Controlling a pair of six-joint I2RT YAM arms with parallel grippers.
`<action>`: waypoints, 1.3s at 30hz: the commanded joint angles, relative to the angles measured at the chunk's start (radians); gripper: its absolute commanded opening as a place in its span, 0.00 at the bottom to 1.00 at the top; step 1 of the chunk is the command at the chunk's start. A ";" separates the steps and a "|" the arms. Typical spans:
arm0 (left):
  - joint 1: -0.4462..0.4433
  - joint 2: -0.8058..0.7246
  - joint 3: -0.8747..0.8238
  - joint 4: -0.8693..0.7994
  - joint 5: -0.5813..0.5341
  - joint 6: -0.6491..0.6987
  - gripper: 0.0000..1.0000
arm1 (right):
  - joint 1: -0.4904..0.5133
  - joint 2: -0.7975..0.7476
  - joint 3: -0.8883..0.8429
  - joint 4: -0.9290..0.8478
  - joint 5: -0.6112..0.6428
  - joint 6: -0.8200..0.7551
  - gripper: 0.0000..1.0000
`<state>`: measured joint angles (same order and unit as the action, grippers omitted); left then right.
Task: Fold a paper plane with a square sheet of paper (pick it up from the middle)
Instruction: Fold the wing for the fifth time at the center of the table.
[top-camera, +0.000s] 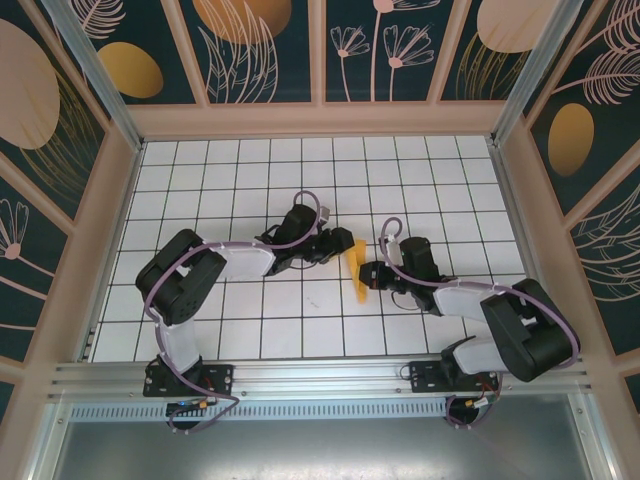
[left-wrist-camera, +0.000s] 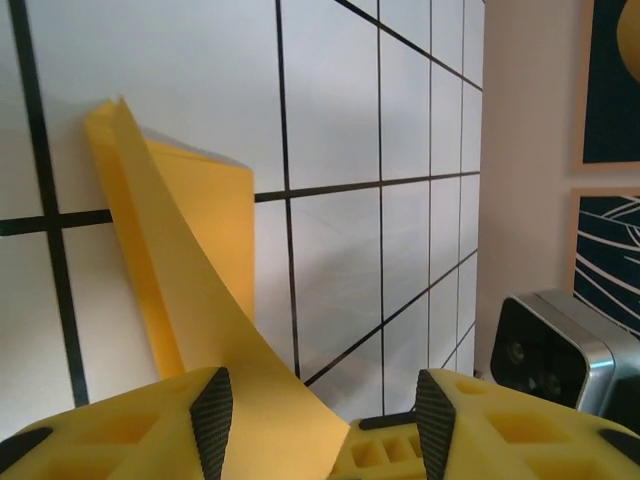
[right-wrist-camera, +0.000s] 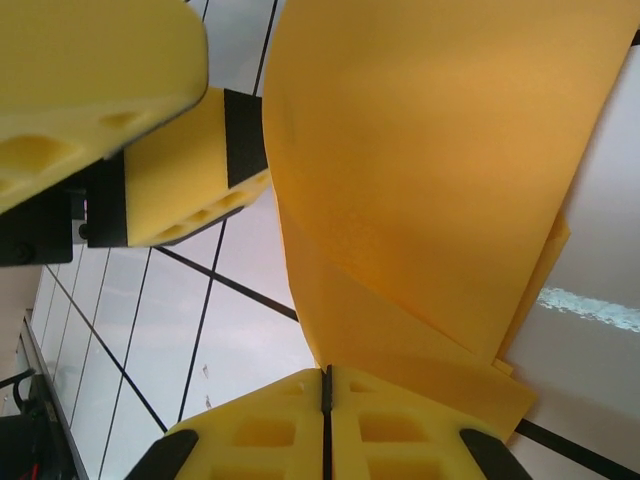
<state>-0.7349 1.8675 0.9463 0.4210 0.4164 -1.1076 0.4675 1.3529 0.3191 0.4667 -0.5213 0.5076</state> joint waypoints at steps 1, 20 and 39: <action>0.006 -0.012 0.020 -0.054 -0.050 -0.006 0.55 | 0.010 -0.026 0.026 -0.038 -0.010 -0.077 0.12; 0.006 0.032 0.093 -0.212 -0.064 -0.002 0.40 | 0.208 -0.041 0.169 -0.327 0.361 -0.173 0.33; 0.008 0.027 0.068 -0.148 -0.028 -0.047 0.15 | 0.495 -0.001 0.312 -0.679 0.902 -0.030 0.53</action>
<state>-0.7322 1.9003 1.0225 0.2428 0.3668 -1.1389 0.9260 1.3243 0.5949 -0.1398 0.2470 0.4522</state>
